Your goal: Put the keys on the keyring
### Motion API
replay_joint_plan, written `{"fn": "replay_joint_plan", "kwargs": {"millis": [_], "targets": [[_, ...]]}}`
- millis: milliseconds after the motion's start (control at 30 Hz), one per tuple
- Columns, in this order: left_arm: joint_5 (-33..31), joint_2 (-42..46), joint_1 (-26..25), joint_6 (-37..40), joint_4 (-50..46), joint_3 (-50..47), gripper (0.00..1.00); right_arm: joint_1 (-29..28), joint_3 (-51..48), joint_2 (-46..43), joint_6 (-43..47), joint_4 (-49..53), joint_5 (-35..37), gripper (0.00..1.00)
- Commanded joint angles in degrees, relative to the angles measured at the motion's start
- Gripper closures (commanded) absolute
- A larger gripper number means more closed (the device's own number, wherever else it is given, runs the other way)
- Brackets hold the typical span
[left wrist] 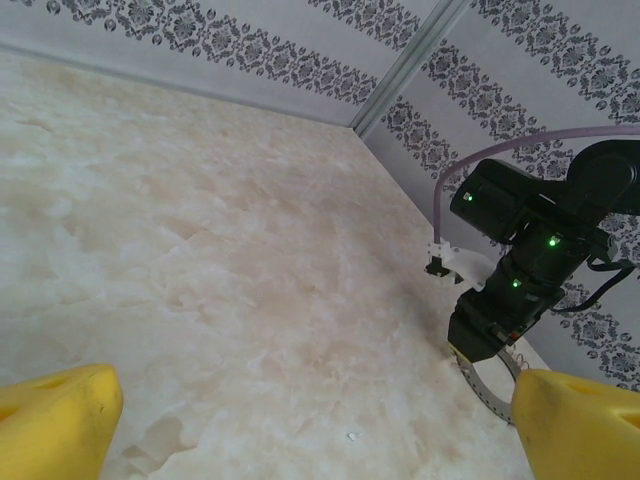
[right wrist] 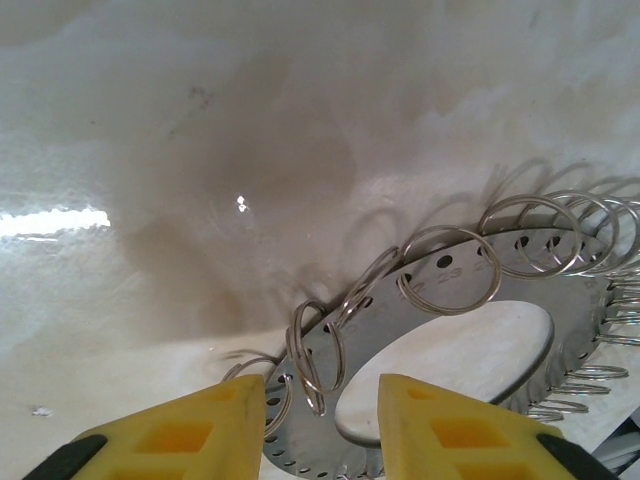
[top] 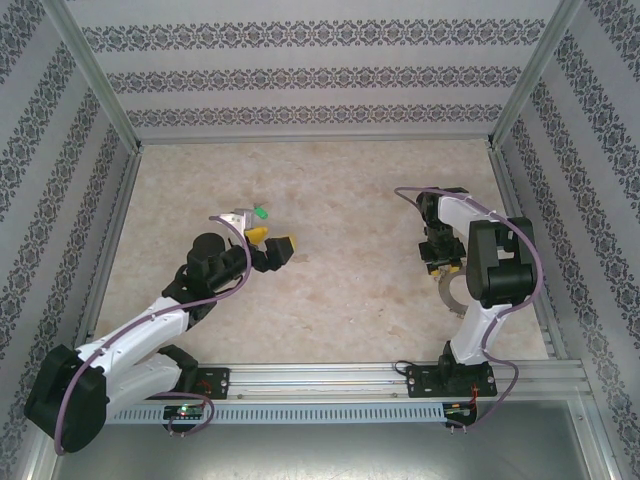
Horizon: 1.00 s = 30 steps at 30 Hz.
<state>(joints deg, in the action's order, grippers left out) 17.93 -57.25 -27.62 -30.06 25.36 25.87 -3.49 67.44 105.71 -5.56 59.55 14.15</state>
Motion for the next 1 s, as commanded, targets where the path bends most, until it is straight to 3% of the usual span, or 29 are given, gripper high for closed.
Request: {"fn": "replay_joint_plan", "kwargs": {"millis": [0,233,667,833,967], "targets": [[0.5,1.1,0.8,0.4,1.6,-0.5,0.0,0.7,0.6,1.0,0.5,1.4,1.5,0.66],[0.3,2.0,1.0,0.8,0.8,-0.4,0.0,0.8,0.8,2.8,0.5,1.0,1.0,0.7],[0.2,2.4,1.1,0.9,0.4,-0.4,0.0,0.8,1.1,3.6,0.5,0.7,2.2,0.92],[-0.1,2.9,1.2,1.0,-0.1,-0.3,0.0,0.5,0.9,1.4,0.2,0.4,3.4,1.0],[-0.7,3.3,1.4,1.5,-1.9,0.0,0.0,-1.6,1.8,-3.1,-0.7,0.6,0.9,1.0]]}}
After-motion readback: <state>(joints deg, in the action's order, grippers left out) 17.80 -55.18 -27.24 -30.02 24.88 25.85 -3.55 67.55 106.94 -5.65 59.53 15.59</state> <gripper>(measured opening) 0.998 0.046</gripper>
